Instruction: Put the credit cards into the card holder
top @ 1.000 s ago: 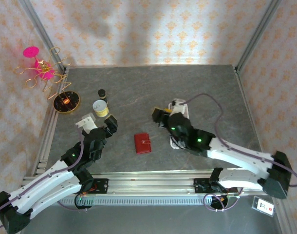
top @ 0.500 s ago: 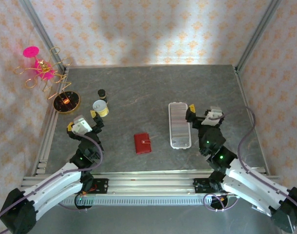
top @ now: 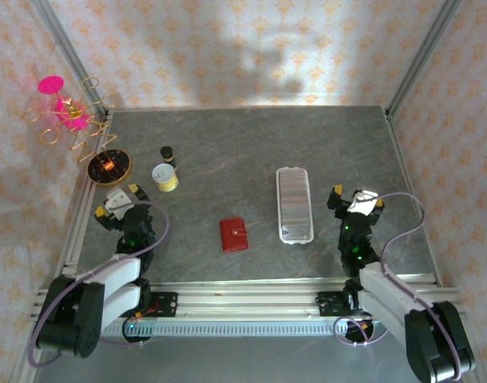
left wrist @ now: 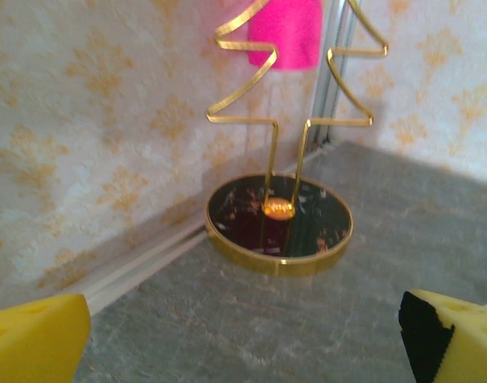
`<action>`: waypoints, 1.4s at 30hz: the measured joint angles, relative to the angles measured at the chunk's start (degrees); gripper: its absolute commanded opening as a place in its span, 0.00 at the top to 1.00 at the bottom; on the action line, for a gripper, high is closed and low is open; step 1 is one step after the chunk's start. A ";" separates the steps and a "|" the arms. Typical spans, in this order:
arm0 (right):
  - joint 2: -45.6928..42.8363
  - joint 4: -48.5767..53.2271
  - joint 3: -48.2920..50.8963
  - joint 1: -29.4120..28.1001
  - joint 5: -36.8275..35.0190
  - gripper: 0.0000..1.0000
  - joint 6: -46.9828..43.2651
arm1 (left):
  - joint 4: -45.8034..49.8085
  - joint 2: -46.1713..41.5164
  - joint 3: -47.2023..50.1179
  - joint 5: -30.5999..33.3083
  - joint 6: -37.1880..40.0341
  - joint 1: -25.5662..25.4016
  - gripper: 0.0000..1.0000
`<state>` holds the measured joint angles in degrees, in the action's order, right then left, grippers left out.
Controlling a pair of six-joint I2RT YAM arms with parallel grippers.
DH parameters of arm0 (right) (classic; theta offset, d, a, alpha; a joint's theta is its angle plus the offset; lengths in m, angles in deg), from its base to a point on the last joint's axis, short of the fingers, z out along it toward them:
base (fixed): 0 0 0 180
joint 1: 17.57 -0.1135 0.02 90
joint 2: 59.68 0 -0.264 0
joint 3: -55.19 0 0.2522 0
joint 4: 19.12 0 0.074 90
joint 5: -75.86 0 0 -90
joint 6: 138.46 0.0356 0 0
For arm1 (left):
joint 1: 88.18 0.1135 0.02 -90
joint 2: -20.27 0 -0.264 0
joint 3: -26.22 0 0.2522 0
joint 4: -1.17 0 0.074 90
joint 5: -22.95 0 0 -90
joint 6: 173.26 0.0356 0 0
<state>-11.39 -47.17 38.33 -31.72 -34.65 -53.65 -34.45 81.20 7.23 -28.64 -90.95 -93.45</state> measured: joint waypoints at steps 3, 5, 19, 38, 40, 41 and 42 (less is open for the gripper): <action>4.52 -4.31 1.16 1.95 2.54 0.00 1.55 | -4.28 5.40 -0.04 -3.48 0.07 0.46 0.01; 7.43 -7.50 1.25 2.73 3.52 0.00 1.73 | -8.17 8.59 -0.11 -6.43 0.39 1.11 0.01; 27.65 -20.17 -5.75 5.01 16.85 0.00 -2.14 | -30.01 26.86 -1.79 -24.15 3.69 4.15 0.01; 39.30 -27.71 -9.07 13.84 27.76 0.00 1.57 | -29.29 26.97 -4.59 -26.03 3.69 4.70 0.01; 39.30 -27.71 -9.09 13.84 27.63 0.00 1.77 | -29.29 26.97 -4.59 -26.05 3.69 4.70 0.01; 39.30 -27.69 -9.09 13.84 27.61 0.00 1.88 | -29.29 26.97 -4.59 -26.05 3.69 4.70 0.01; 39.30 -27.69 -9.09 13.84 27.61 0.00 1.99 | -29.31 26.97 -4.59 -26.05 3.69 4.70 0.00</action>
